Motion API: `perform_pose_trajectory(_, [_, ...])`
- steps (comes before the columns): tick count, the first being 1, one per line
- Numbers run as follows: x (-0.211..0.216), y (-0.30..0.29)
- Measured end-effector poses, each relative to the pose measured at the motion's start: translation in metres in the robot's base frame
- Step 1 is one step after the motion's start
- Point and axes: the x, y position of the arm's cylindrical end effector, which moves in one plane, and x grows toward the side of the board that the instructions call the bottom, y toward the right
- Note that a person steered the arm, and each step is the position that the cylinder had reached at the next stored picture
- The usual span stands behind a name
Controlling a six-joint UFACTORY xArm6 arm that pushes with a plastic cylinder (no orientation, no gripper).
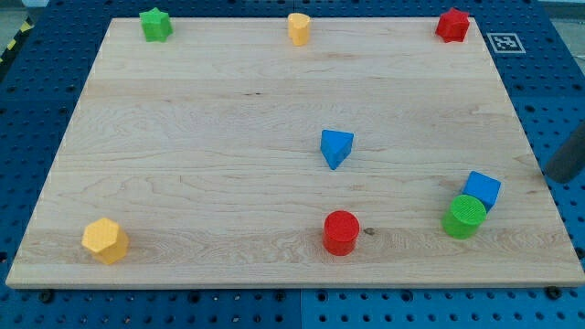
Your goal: Slide the blue cube with green circle to the bottom right
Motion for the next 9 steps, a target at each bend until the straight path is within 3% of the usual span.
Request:
perform_pose_trajectory(4, [-0.014,-0.167])
perform_pose_trajectory(5, [0.005,-0.164])
perform_pose_trajectory(7, [0.014,-0.106])
perform_pose_trajectory(9, [0.037,-0.102])
